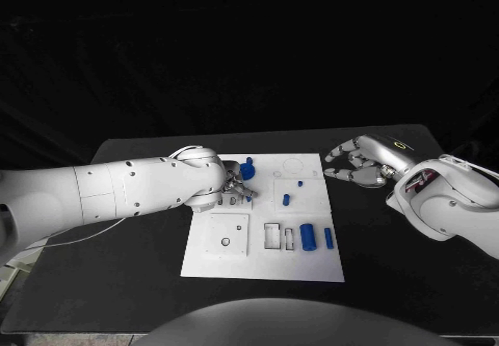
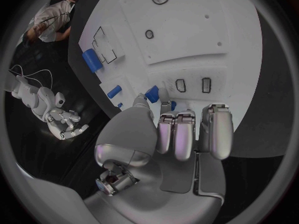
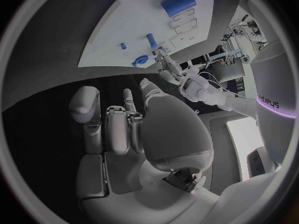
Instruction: Assemble the parts on the task board
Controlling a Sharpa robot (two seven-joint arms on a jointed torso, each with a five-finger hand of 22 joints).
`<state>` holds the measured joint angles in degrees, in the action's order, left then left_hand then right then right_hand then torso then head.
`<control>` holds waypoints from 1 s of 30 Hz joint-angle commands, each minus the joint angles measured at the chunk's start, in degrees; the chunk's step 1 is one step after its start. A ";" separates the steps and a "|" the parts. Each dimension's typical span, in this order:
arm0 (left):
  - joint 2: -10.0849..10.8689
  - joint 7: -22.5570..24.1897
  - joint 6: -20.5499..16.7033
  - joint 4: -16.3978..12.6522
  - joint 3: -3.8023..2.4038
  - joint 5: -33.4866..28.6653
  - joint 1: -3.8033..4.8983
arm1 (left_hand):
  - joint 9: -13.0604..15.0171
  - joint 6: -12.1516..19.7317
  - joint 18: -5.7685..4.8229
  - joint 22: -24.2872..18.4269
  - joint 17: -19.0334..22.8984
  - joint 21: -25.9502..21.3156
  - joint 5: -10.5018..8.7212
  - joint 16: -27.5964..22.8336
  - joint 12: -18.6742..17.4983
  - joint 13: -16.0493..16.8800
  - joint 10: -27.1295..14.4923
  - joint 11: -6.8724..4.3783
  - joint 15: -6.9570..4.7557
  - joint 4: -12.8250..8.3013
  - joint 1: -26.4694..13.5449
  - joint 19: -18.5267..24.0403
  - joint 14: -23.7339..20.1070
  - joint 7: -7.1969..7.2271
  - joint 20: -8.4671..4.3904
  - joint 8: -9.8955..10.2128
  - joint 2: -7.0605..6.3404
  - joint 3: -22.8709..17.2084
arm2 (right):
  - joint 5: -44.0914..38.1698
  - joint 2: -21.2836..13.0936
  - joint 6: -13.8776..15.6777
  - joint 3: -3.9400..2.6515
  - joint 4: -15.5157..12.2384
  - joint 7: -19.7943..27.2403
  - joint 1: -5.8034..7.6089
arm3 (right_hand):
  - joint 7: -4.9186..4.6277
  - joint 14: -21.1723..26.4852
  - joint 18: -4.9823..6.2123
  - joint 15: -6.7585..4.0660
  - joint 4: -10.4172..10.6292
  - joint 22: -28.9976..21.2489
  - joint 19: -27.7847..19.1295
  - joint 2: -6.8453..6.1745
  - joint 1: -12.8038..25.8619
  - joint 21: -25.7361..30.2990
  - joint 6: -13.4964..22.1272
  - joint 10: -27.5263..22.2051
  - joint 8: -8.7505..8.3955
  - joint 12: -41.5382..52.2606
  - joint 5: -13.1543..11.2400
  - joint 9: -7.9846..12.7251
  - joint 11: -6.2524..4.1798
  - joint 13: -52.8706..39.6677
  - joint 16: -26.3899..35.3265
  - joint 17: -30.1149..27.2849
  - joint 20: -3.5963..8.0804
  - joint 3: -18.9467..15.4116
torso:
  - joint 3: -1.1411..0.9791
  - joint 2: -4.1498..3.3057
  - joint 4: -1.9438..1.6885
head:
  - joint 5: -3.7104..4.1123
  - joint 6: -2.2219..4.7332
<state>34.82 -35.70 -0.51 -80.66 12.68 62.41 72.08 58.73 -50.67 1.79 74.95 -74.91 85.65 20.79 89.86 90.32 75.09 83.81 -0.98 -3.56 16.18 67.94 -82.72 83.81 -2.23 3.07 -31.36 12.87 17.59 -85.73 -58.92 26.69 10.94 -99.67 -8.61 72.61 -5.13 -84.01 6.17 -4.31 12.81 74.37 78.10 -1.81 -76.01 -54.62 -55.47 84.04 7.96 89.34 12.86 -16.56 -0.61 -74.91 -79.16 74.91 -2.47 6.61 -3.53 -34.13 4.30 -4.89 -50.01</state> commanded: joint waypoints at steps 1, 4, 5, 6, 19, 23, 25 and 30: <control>-0.21 0.49 0.86 0.20 -0.04 -0.32 -0.02 | 0.14 -0.18 0.42 8.31 -15.09 -0.29 0.81 0.14 -0.32 14.91 6.19 -0.05 0.22 0.06 1.05 0.47 6.19 -0.18 0.10 0.52 0.00 -0.47 | -0.01 0.01 -0.53 -0.01 -0.03 -0.27 -0.02 | -0.01 -3.71 0.63 0.43 -0.02 0.03 0.23 0.36 -0.23 0.31 -0.37 5.13 -0.12 -0.22 0.44 0.09 0.44 -14.24 0.30 4.81 0.03 0.47 | 0.00 0.00 0.02 | -0.12 0.01; -0.26 0.51 0.92 0.27 -0.04 -0.32 -0.02 | 0.36 -0.23 0.43 8.34 -15.09 -0.35 2.23 0.14 -0.32 14.91 6.19 -0.05 0.21 0.02 1.67 0.48 6.19 -0.15 0.09 0.95 -0.24 -0.86 | 0.05 -0.02 -0.54 -0.01 -0.02 -0.24 -0.02 | 0.00 -3.71 0.64 0.42 0.01 0.03 0.23 0.50 -0.28 0.38 -0.39 5.13 -0.14 -0.22 0.78 0.12 0.42 -14.24 0.34 4.78 0.03 0.56 | 0.00 0.01 -0.01 | -0.04 0.01; -0.27 0.51 0.94 0.28 -0.04 -0.32 -0.02 | 0.42 -0.24 0.43 8.35 -15.09 -0.36 2.67 0.14 -0.32 14.91 6.19 -0.07 0.20 0.00 1.86 0.48 6.19 -0.14 0.09 1.08 -0.32 -0.98 | 0.07 -0.02 -0.56 -0.01 -0.01 -0.24 -0.02 | 0.00 -3.71 0.64 0.42 0.01 0.03 0.23 0.51 -0.28 0.38 -0.39 5.13 -0.14 -0.22 0.80 0.13 0.42 -14.24 0.34 4.78 0.03 0.57 | 0.00 0.01 -0.01 | -0.03 0.01; -0.29 0.52 0.99 0.30 -0.04 -0.32 -0.02 | 0.50 -0.26 0.43 8.36 -15.09 -0.38 3.17 0.14 -0.32 14.91 6.19 -0.08 0.19 -0.01 2.09 0.48 6.19 -0.12 0.09 1.22 -0.42 -1.13 | 0.10 -0.03 -0.58 -0.01 0.00 -0.25 -0.02 | 0.00 -3.71 0.64 0.42 0.01 0.03 0.23 0.51 -0.28 0.38 -0.39 5.13 -0.14 -0.22 0.80 0.13 0.42 -14.24 0.34 4.78 0.03 0.57 | 0.00 0.01 -0.01 | -0.05 0.01; -0.32 0.72 1.07 0.38 -0.04 -0.32 -0.03 | 1.05 -0.38 0.46 8.41 -15.09 -0.54 6.22 0.14 -0.32 14.91 6.19 -0.20 0.10 -0.15 3.81 0.53 6.19 0.01 0.02 2.30 -1.42 -2.31 | 0.29 -0.21 -0.86 0.01 0.00 -0.28 -0.02 | 0.00 -3.69 0.66 0.42 0.02 0.01 0.20 0.68 -0.38 0.55 -0.41 5.10 -0.19 -0.25 1.32 0.19 0.41 -14.21 0.39 4.74 0.03 0.71 | 0.00 -0.01 -0.01 | -0.32 0.01; -0.18 0.71 1.02 0.28 -0.04 -0.32 -0.03 | 1.22 -0.43 0.46 8.46 -15.09 -0.57 7.19 0.14 -0.32 14.91 6.19 -0.25 0.06 -0.28 4.58 0.51 6.19 0.07 -0.02 2.70 -1.83 -2.85 | 0.34 -0.19 -0.98 0.01 0.00 -0.29 -0.02 | 0.01 -3.69 0.66 0.42 -0.04 0.03 0.20 0.73 -0.49 0.59 -0.41 5.08 -0.22 -0.28 1.63 0.23 0.41 -14.18 0.42 4.72 0.04 0.80 | 0.02 -0.04 -0.02 | -0.37 0.01; -0.07 0.70 0.99 0.20 -0.04 -0.32 -0.03 | 1.33 -0.48 0.46 8.48 -15.09 -0.61 7.94 0.14 -0.32 14.91 6.19 -0.28 0.03 -0.32 5.03 0.52 6.19 0.10 -0.05 2.93 -2.07 -3.21 | 0.36 -0.18 -1.04 0.01 0.01 -0.30 -0.02 | 0.02 -3.68 0.67 0.42 -0.09 0.03 0.20 0.76 -0.59 0.65 -0.42 5.07 -0.24 -0.28 1.89 0.26 0.41 -14.18 0.44 4.71 0.04 0.87 | 0.02 -0.03 -0.04 | -0.34 0.01; 0.31 0.65 0.93 -0.03 -0.04 -0.32 -0.03 | 1.65 -0.62 0.45 8.59 -15.09 -0.66 11.00 0.14 -0.32 14.91 6.19 -0.39 -0.07 -0.33 6.36 0.47 6.19 0.21 -0.15 3.62 -2.88 -4.48 | 0.45 -0.12 -1.20 0.02 0.06 -0.33 -0.02 | 0.01 -3.68 0.67 0.41 -0.21 0.07 0.21 0.82 -0.82 0.72 -0.44 5.08 -0.29 -0.27 2.53 0.33 0.40 -14.19 0.45 4.70 0.04 1.05 | 0.03 0.00 -0.06 | -0.39 0.01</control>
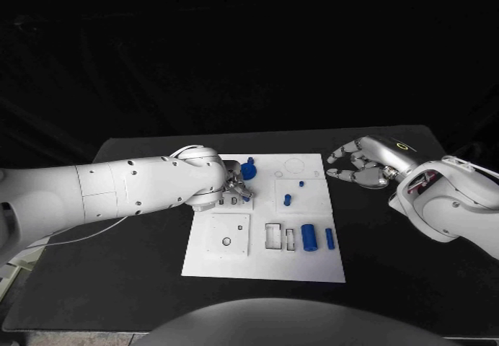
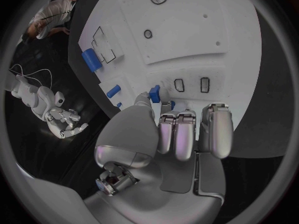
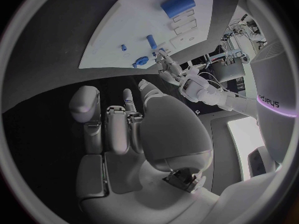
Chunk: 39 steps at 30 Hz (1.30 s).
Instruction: Assemble the parts on the task board
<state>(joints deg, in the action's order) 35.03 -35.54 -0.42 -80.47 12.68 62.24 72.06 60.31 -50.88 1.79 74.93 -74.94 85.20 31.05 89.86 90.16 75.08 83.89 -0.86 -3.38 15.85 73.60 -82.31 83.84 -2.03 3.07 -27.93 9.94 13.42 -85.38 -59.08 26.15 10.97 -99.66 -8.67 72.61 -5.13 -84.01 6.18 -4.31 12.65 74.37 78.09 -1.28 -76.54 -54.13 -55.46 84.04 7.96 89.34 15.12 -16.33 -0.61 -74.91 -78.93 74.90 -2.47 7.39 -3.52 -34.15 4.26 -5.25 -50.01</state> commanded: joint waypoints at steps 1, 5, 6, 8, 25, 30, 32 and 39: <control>0.19 0.47 0.85 -0.26 -0.03 -0.15 -0.02 | 0.12 -0.45 0.45 8.61 -15.06 -0.23 1.02 0.14 -0.16 14.92 6.11 -0.53 -0.27 0.03 0.84 0.07 6.16 0.02 -0.16 0.27 -0.07 -0.48 | 0.12 0.05 -0.67 0.00 0.06 -0.27 -0.02 | 0.01 -3.68 0.67 0.41 -0.07 0.08 0.21 0.32 -0.33 0.26 -0.45 5.07 -0.30 -0.28 0.41 0.11 0.41 -14.19 0.24 4.70 0.04 0.32 | 0.01 0.03 0.00 | -0.07 0.01; 0.54 0.35 0.80 -0.48 -0.03 -0.15 -0.02 | 0.36 -0.62 0.45 8.67 -15.06 -0.26 2.08 0.14 -0.16 14.92 6.11 -0.59 -0.31 0.09 1.42 0.05 6.16 0.09 -0.21 0.52 -0.54 -1.22 | 0.17 0.09 -0.74 0.01 0.12 -0.29 -0.03 | 0.00 -3.67 0.67 0.41 -0.12 0.09 0.21 0.35 -0.43 0.32 -0.44 5.06 -0.34 -0.30 0.78 0.15 0.41 -14.18 0.26 4.69 0.04 0.42 | 0.02 0.04 -0.01 | -0.21 0.01; 0.64 0.32 0.78 -0.55 -0.03 -0.15 -0.02 | 0.43 -0.66 0.46 8.66 -15.06 -0.30 2.45 0.14 -0.16 14.92 6.11 -0.61 -0.33 0.11 1.59 0.07 6.16 0.11 -0.22 0.59 -0.70 -1.45 | 0.18 0.10 -0.75 0.01 0.13 -0.29 -0.03 | 0.00 -3.68 0.67 0.41 -0.13 0.09 0.21 0.36 -0.45 0.32 -0.44 5.06 -0.34 -0.29 0.84 0.15 0.41 -14.18 0.25 4.69 0.04 0.44 | 0.02 0.04 0.00 | -0.24 0.01; 0.88 0.23 0.79 -0.74 -0.03 -0.15 -0.02 | 0.58 -0.74 0.46 8.69 -15.06 -0.32 3.17 0.14 -0.16 14.92 6.11 -0.65 -0.37 0.15 1.92 0.06 6.16 0.15 -0.26 0.74 -1.02 -1.94 | 0.19 0.09 -0.79 0.02 0.15 -0.31 -0.03 | 0.00 -3.67 0.68 0.41 -0.16 0.09 0.21 0.36 -0.50 0.36 -0.44 5.03 -0.35 -0.32 0.93 0.16 0.40 -14.15 0.25 4.69 0.04 0.47 | 0.02 0.03 0.00 | -0.27 0.01; 3.19 -0.42 -0.14 -2.27 0.01 -0.15 -0.02 | 1.47 -1.07 0.46 8.86 -15.06 -0.46 1.40 0.14 -0.16 14.92 6.11 -0.83 -0.54 0.49 3.36 0.02 6.16 0.30 -0.44 1.54 -2.44 -6.15 | 0.27 0.19 -1.19 0.10 0.57 -0.52 -0.27 | 0.01 -3.62 0.75 0.41 -0.25 -0.06 0.08 0.40 -0.65 0.77 -0.46 4.94 -0.37 -0.42 1.16 0.19 0.42 -14.06 0.46 4.50 0.04 0.58 | 0.03 0.03 0.04 | -0.80 0.01; 3.81 -0.56 -0.86 -2.49 0.03 0.37 -0.02 | 1.71 -1.08 0.46 8.90 -15.06 -0.51 0.96 0.14 -0.16 14.92 6.11 -0.83 -0.56 0.51 3.62 0.02 6.16 0.29 -0.46 1.78 -2.77 -7.58 | 0.28 0.18 -1.20 0.12 0.61 -0.51 -0.36 | 0.01 -3.61 0.77 0.42 -0.29 -0.10 0.04 0.42 -0.71 0.90 -0.48 4.88 -0.37 -0.49 1.23 0.20 0.42 -14.00 0.52 4.46 0.04 0.63 | 0.01 0.03 0.01 | -1.00 0.01; 4.00 -0.62 -1.09 -2.55 0.04 0.83 -0.02 | 1.81 -1.10 0.46 8.91 -15.06 -0.54 0.66 0.14 -0.16 14.92 6.11 -0.82 -0.56 0.55 3.61 0.02 6.16 0.26 -0.46 1.87 -2.98 -8.08 | 0.28 0.20 -1.11 0.12 0.64 -0.48 -0.38 | 0.01 -3.61 0.77 0.42 -0.29 -0.10 0.04 0.42 -0.71 0.90 -0.48 4.88 -0.37 -0.49 1.23 0.20 0.42 -14.00 0.52 4.46 0.04 0.63 | 0.01 0.04 0.02 | -1.06 0.01; 4.45 -0.86 -1.97 -2.78 0.06 2.24 -0.09 | 1.98 -1.14 0.45 8.96 -15.06 -0.54 0.30 0.14 -0.16 14.92 6.11 -0.82 -0.55 0.50 3.70 -0.02 6.16 0.26 -0.46 1.99 -3.35 -8.91 | 0.29 0.23 -1.15 0.13 0.67 -0.49 -0.43 | 0.00 -3.59 0.78 0.42 -0.33 -0.14 0.00 0.41 -0.76 1.01 -0.49 4.84 -0.37 -0.52 1.28 0.21 0.43 -13.96 0.57 4.41 0.04 0.66 | 0.03 0.03 0.05 | -1.16 0.01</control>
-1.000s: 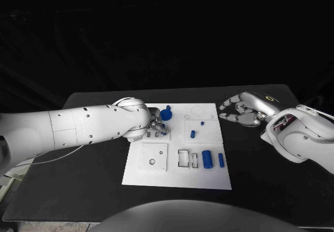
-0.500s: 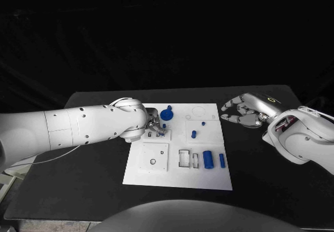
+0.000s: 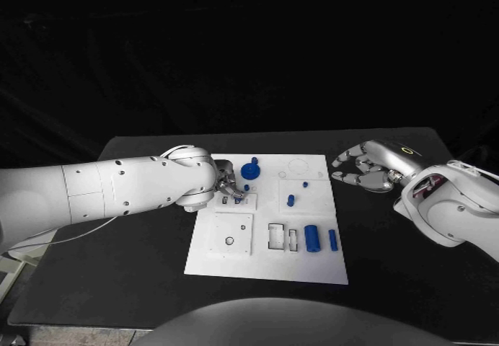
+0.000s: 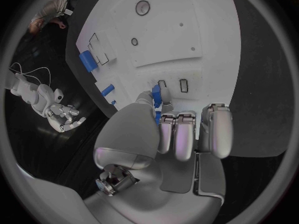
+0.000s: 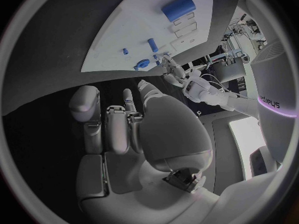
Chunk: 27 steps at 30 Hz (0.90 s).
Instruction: Assemble the parts on the task board
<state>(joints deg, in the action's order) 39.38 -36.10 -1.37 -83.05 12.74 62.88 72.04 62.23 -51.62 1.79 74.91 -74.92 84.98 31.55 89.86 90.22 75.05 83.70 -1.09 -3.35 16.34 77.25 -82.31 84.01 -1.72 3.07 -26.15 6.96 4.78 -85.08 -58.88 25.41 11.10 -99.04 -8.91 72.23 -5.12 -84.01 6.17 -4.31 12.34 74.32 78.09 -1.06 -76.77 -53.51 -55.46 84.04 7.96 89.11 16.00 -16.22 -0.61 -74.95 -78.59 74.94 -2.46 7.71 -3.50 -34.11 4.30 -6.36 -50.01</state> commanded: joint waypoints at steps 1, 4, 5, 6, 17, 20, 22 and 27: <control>0.14 -0.34 -1.18 -0.22 0.00 1.78 -0.12 | 0.12 -0.40 0.44 9.04 -15.08 -0.28 -0.26 0.14 -0.22 14.95 6.30 -0.59 -0.58 0.00 0.09 -0.09 5.99 -0.04 -0.46 0.24 -0.51 -0.51 | -0.01 0.02 -0.41 0.00 0.05 -0.25 -0.05 | 0.00 -3.59 0.79 0.42 -0.02 -0.08 0.01 0.18 -0.53 0.38 -0.49 4.84 -0.37 -0.29 0.39 0.09 0.43 -13.92 0.22 4.38 0.03 0.33 | 0.01 0.00 0.01 | -0.08 0.01; 0.35 -0.48 -1.56 -0.25 0.00 2.34 -0.49 | 0.14 -0.41 0.43 9.06 -15.08 -0.27 -0.27 0.14 -0.22 14.95 6.30 -0.59 -0.58 -0.01 0.10 -0.10 5.99 -0.04 -0.47 0.25 -0.54 -0.57 | -0.01 -0.01 -0.41 0.00 0.06 -0.28 -0.06 | 0.00 -3.59 0.79 0.42 -0.02 -0.08 0.01 0.18 -0.53 0.38 -0.49 4.84 -0.37 -0.29 0.39 0.09 0.43 -13.92 0.22 4.38 0.03 0.33 | 0.00 0.00 0.01 | -0.09 0.01; 0.41 -0.51 -1.64 -0.25 0.00 2.47 -0.65 | 0.17 -0.42 0.44 9.04 -15.08 -0.30 -0.29 0.14 -0.22 14.95 6.30 -0.59 -0.58 0.01 0.10 -0.08 5.99 -0.05 -0.47 0.27 -0.59 -0.76 | -0.01 -0.02 -0.43 0.00 0.06 -0.29 -0.06 | 0.00 -3.59 0.79 0.42 -0.02 -0.08 0.01 0.18 -0.53 0.38 -0.49 4.84 -0.37 -0.29 0.39 0.09 0.43 -13.92 0.22 4.38 0.03 0.33 | 0.00 0.01 0.01 | -0.03 0.01; 0.46 -0.54 -1.69 -0.24 0.01 2.55 -0.79 | 0.18 -0.43 0.44 9.04 -15.08 -0.31 -0.29 0.14 -0.22 14.95 6.30 -0.59 -0.58 0.02 0.10 -0.07 5.99 -0.05 -0.47 0.28 -0.60 -0.80 | -0.01 -0.02 -0.44 0.00 0.06 -0.29 -0.06 | 0.00 -3.59 0.79 0.42 -0.02 -0.08 0.01 0.18 -0.53 0.38 -0.49 4.84 -0.37 -0.29 0.39 0.09 0.43 -13.92 0.22 4.38 0.03 0.33 | 0.00 -0.01 0.02 | -0.02 0.01; 0.80 -0.58 -2.30 -0.53 0.00 2.90 -1.98 | 0.20 -0.43 0.44 9.05 -15.08 -0.30 -0.31 0.14 -0.22 14.95 6.30 -0.59 -0.58 0.05 0.07 -0.08 5.99 -0.06 -0.47 0.30 -0.62 -0.91 | 0.04 -0.06 -0.61 0.01 0.13 -0.39 -0.08 | 0.00 -3.58 0.79 0.43 -0.08 -0.08 -0.01 0.15 -0.62 0.42 -0.50 4.82 -0.37 -0.31 0.47 0.10 0.44 -13.90 0.25 4.36 0.03 0.37 | 0.01 -0.03 -0.02 | -0.04 0.01; 1.01 -0.60 -2.29 -0.67 0.00 2.91 -2.05 | 0.27 -0.47 0.47 8.97 -15.08 -0.39 -0.42 0.14 -0.22 14.95 6.30 -0.57 -0.58 0.11 -0.03 0.02 5.99 -0.08 -0.47 0.33 -0.71 -1.21 | 0.08 -0.05 -0.65 0.01 0.16 -0.41 -0.08 | 0.00 -3.58 0.79 0.43 -0.08 -0.08 -0.01 0.15 -0.62 0.42 -0.50 4.82 -0.37 -0.31 0.47 0.10 0.44 -13.90 0.25 4.36 0.03 0.37 | 0.01 -0.02 -0.02 | -0.01 0.01; 1.12 -0.60 -2.30 -0.71 0.00 2.91 -2.07 | 0.27 -0.47 0.47 8.97 -15.08 -0.39 -0.42 0.14 -0.22 14.95 6.30 -0.57 -0.58 0.11 -0.03 0.02 5.99 -0.08 -0.47 0.33 -0.71 -1.21 | 0.10 -0.04 -0.68 0.02 0.18 -0.42 -0.08 | 0.00 -3.56 0.79 0.44 -0.14 -0.09 -0.02 0.13 -0.69 0.46 -0.51 4.81 -0.38 -0.32 0.53 0.11 0.44 -13.89 0.29 4.33 0.02 0.41 | 0.01 -0.01 -0.04 | -0.02 0.01; 1.36 -0.60 -2.31 -0.83 0.01 2.92 -2.11 | 0.30 -0.50 0.48 8.97 -15.08 -0.40 -0.43 0.14 -0.22 14.95 6.30 -0.57 -0.57 0.11 -0.04 0.03 5.99 -0.07 -0.47 0.35 -0.76 -1.37 | 0.11 0.00 -0.72 0.02 0.23 -0.45 -0.10 | -0.01 -3.54 0.80 0.45 -0.25 -0.10 -0.05 0.12 -0.84 0.57 -0.52 4.80 -0.39 -0.33 0.67 0.13 0.45 -13.89 0.36 4.27 0.02 0.50 | 0.01 0.00 -0.02 | -0.05 0.01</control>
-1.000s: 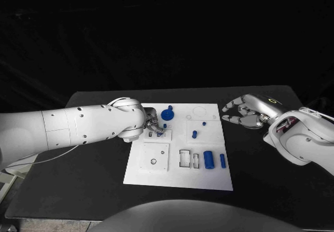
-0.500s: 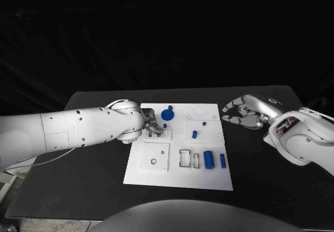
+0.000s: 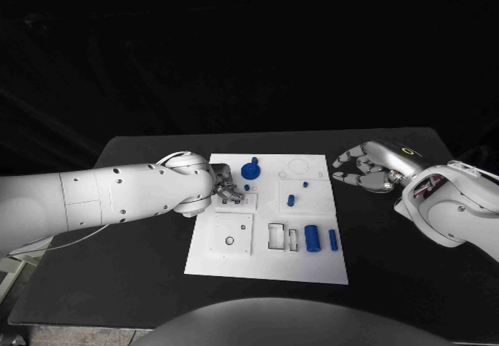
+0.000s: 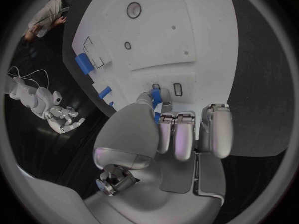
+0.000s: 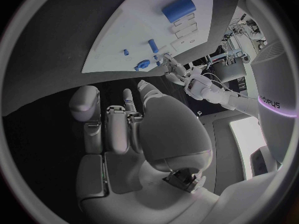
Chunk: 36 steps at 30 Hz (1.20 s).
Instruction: Assemble the parts on the task board
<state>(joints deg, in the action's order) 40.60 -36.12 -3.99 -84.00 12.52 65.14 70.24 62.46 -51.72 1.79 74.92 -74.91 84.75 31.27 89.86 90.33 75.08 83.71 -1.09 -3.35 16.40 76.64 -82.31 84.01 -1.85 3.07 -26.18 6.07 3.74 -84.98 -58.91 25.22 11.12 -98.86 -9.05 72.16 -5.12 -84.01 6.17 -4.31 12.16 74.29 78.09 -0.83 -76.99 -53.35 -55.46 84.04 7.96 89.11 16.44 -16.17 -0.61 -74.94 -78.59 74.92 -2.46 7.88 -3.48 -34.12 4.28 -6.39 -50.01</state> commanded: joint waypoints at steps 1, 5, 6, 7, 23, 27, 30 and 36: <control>0.21 -0.58 0.30 0.05 0.23 0.66 -0.32 | 0.13 -0.42 0.48 8.94 -15.09 -0.21 -0.09 0.14 -0.33 14.92 6.29 -0.57 -0.57 0.02 0.58 0.05 5.99 0.06 -0.46 0.41 0.02 -0.62 | 0.02 0.02 -0.54 0.00 0.06 -0.33 -0.04 | -0.01 -3.54 0.80 0.45 -0.10 -0.07 -0.05 -0.10 -0.65 0.40 -0.53 4.79 -0.39 -0.35 0.29 0.09 0.45 -13.88 0.36 4.29 0.02 0.35 | 0.00 0.02 0.01 | -0.04 0.01; 0.41 -0.57 0.16 -0.24 0.23 0.51 -0.34 | 0.15 -0.43 0.49 8.93 -15.09 -0.22 -0.07 0.14 -0.33 14.92 6.29 -0.57 -0.57 0.01 0.58 0.06 5.99 0.07 -0.46 0.43 -0.02 -0.73 | 0.02 -0.03 -0.62 0.01 0.06 -0.41 -0.07 | -0.03 -3.52 0.82 0.46 -0.25 -0.09 -0.10 -0.11 -0.85 0.55 -0.53 4.75 -0.42 -0.39 0.57 0.13 0.46 -13.85 0.37 4.29 0.01 0.49 | 0.02 0.01 0.02 | -0.10 0.01; 0.48 -0.57 0.09 -0.36 0.23 0.45 -0.34 | 0.15 -0.43 0.49 8.93 -15.09 -0.22 -0.07 0.14 -0.33 14.92 6.29 -0.57 -0.57 0.01 0.58 0.06 5.99 0.07 -0.46 0.43 -0.02 -0.73 | 0.02 -0.05 -0.65 0.01 0.05 -0.43 -0.07 | -0.03 -3.51 0.82 0.47 -0.30 -0.08 -0.10 -0.11 -0.90 0.57 -0.53 4.75 -0.43 -0.39 0.66 0.14 0.46 -13.84 0.39 4.27 0.01 0.54 | 0.01 -0.01 0.01 | -0.10 0.01; 0.55 -0.57 0.03 -0.48 0.23 0.39 -0.34 | 0.19 -0.46 0.48 8.96 -15.09 -0.21 -0.04 0.14 -0.33 14.92 6.29 -0.58 -0.57 0.01 0.56 0.04 5.99 0.07 -0.46 0.44 -0.12 -0.93 | 0.03 -0.07 -0.67 0.01 0.05 -0.45 -0.08 | -0.04 -3.50 0.82 0.47 -0.36 -0.08 -0.11 -0.11 -0.98 0.60 -0.54 4.74 -0.44 -0.40 0.79 0.16 0.47 -13.84 0.43 4.24 0.00 0.60 | 0.01 -0.04 0.00 | -0.10 0.01; 0.80 -0.62 0.22 -1.14 0.24 -0.52 -0.35 | 0.39 -0.72 0.49 8.98 -15.09 -0.25 0.02 0.14 -0.33 14.92 6.29 -0.59 -0.59 0.06 0.38 0.03 5.99 0.09 -0.47 0.46 -0.49 -1.78 | 0.07 -0.16 -0.84 0.02 -0.02 -0.70 -0.10 | -0.09 -3.47 0.84 0.49 -0.90 -0.02 -0.13 -0.11 -1.61 0.89 -0.59 4.63 -0.53 -0.51 2.21 0.29 0.50 -13.74 0.52 4.18 -0.02 1.19 | 0.01 -0.01 0.03 | -0.25 0.01; 0.93 -0.65 0.40 -1.41 0.24 -0.86 -0.35 | 0.39 -0.72 0.49 8.98 -15.09 -0.25 0.02 0.14 -0.33 14.92 6.29 -0.59 -0.59 0.06 0.38 0.03 5.99 0.09 -0.47 0.46 -0.49 -1.78 | 0.07 -0.21 -0.87 0.02 -0.05 -0.77 -0.11 | -0.09 -3.47 0.85 0.49 -0.96 -0.01 -0.14 -0.09 -1.69 0.91 -0.60 4.58 -0.54 -0.56 2.35 0.30 0.50 -13.69 0.53 4.17 -0.02 1.27 | -0.01 -0.02 0.01 | -0.23 0.01; 1.02 -0.67 0.55 -1.62 0.24 -0.98 -0.35 | 0.43 -0.76 0.49 8.97 -15.09 -0.27 -0.06 0.14 -0.33 14.92 6.29 -0.59 -0.59 0.07 0.30 0.05 5.99 0.09 -0.47 0.48 -0.58 -1.95 | 0.08 -0.24 -0.90 0.02 -0.04 -0.82 -0.11 | -0.10 -3.46 0.86 0.50 -1.05 -0.02 -0.15 -0.06 -1.80 0.98 -0.60 4.53 -0.55 -0.61 2.53 0.32 0.50 -13.64 0.58 4.13 -0.03 1.38 | 0.00 -0.01 -0.01 | -0.25 0.01; 1.04 -0.69 0.70 -1.77 0.24 -1.08 -0.35 | 0.53 -0.84 0.49 9.00 -15.09 -0.29 -0.35 0.14 -0.33 14.92 6.29 -0.59 -0.59 0.11 0.04 0.03 5.99 0.07 -0.47 0.55 -0.80 -2.43 | 0.08 -0.18 -1.02 0.03 0.00 -0.89 -0.14 | -0.10 -3.46 0.86 0.50 -1.05 -0.02 -0.15 -0.06 -1.80 0.98 -0.60 4.53 -0.55 -0.61 2.53 0.32 0.50 -13.64 0.58 4.13 -0.03 1.38 | 0.02 -0.01 0.02 | -0.27 0.01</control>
<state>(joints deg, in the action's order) 41.63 -36.33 -4.42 -85.67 12.62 64.61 70.07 62.95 -52.03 1.80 74.93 -74.90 84.75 31.04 89.86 90.33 75.06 83.62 -0.99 -3.36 16.65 76.73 -82.31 84.01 -1.76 3.07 -25.70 5.71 1.62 -84.85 -59.11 24.75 11.15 -98.89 -9.54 72.06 -5.33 -84.01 6.18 -4.31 11.07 74.29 78.09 -0.70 -78.26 -52.65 -55.67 84.03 7.74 88.89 18.63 -15.90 -0.61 -74.96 -78.27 74.91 -2.46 8.97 -3.48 -34.13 4.28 -6.66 -50.01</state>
